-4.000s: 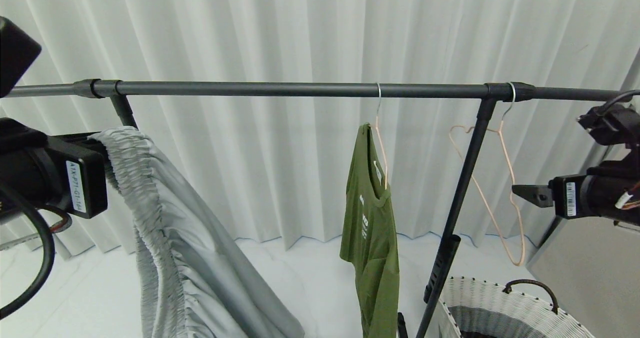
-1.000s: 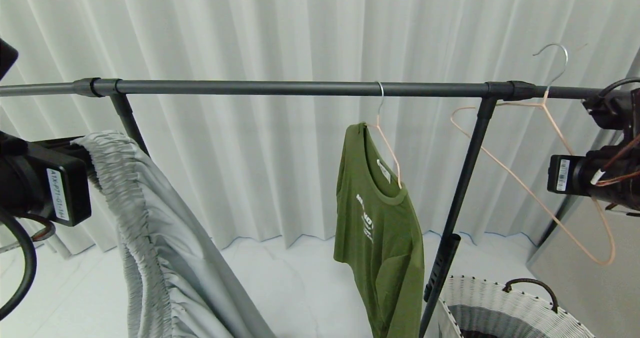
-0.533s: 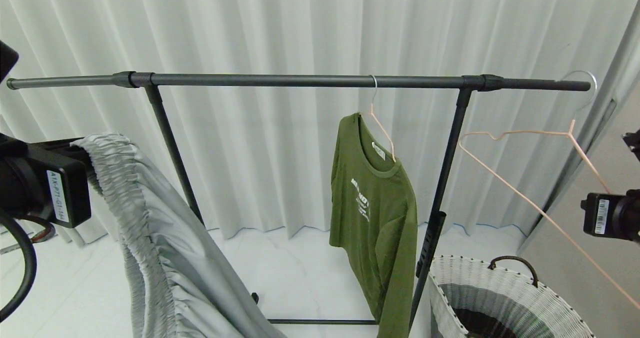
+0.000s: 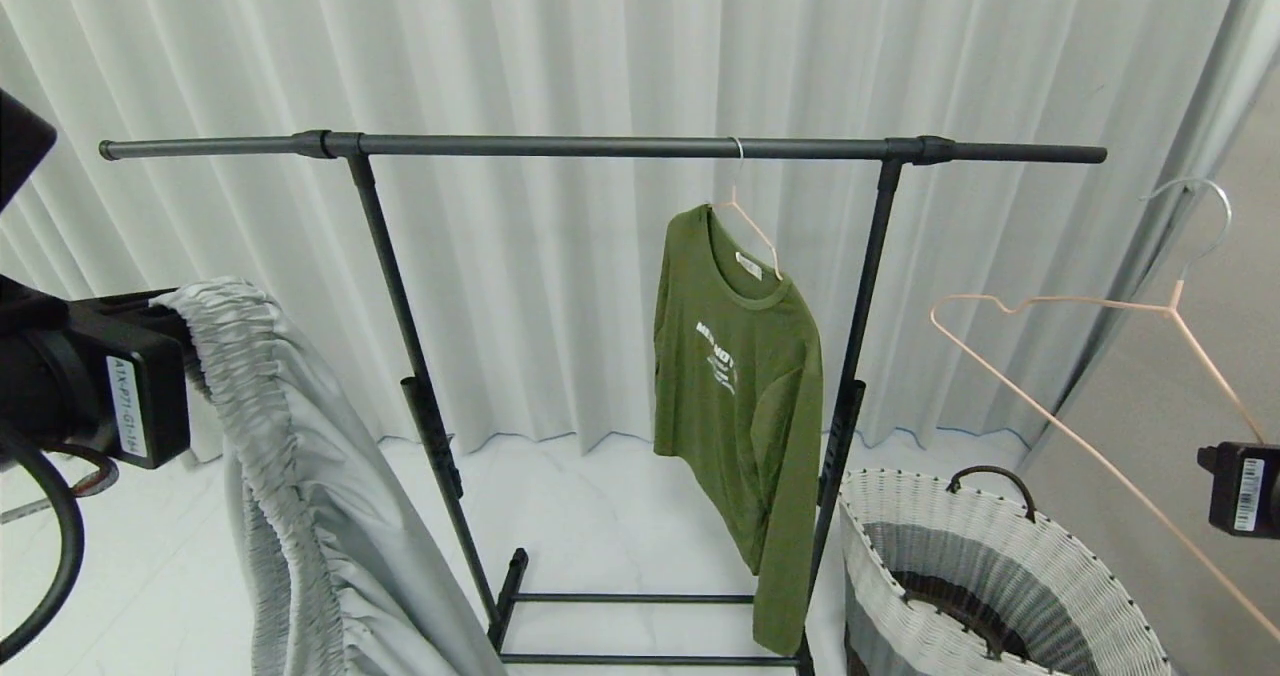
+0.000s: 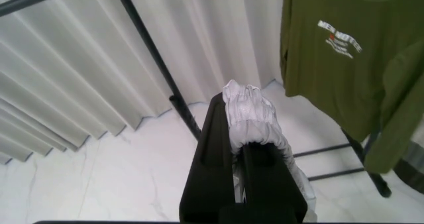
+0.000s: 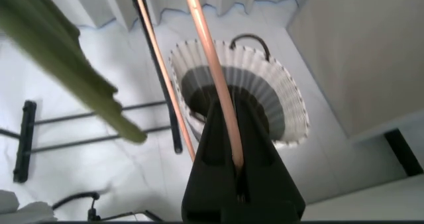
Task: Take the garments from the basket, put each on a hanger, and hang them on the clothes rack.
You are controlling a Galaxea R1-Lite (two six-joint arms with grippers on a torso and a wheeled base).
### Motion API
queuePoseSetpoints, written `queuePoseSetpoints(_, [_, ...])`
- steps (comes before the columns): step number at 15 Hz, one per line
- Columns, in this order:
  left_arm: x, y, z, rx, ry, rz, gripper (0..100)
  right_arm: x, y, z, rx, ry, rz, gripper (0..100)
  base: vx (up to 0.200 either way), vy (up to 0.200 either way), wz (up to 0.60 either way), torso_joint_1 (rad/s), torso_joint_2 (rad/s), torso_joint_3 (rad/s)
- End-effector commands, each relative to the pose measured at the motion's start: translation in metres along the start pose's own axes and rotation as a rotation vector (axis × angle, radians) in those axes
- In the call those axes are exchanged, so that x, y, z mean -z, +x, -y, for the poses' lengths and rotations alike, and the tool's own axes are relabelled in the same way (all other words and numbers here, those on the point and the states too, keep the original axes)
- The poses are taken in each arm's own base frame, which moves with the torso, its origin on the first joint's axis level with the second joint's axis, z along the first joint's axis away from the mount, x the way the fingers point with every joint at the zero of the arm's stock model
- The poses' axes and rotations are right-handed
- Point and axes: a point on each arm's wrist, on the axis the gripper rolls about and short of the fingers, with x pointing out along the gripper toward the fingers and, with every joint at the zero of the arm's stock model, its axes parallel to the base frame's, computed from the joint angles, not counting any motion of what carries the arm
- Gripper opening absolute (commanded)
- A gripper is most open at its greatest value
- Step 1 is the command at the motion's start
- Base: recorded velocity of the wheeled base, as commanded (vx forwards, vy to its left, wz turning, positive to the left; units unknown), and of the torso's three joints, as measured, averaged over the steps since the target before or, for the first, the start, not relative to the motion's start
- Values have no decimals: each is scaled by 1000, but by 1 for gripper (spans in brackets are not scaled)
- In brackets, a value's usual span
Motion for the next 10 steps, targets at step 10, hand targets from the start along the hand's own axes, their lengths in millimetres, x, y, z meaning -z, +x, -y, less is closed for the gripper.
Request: queuePoseSetpoints(10, [5,4,3,-6,-6,23,0,3,-11,-1,-46,-10,19,0,0,0,0,0,0,0])
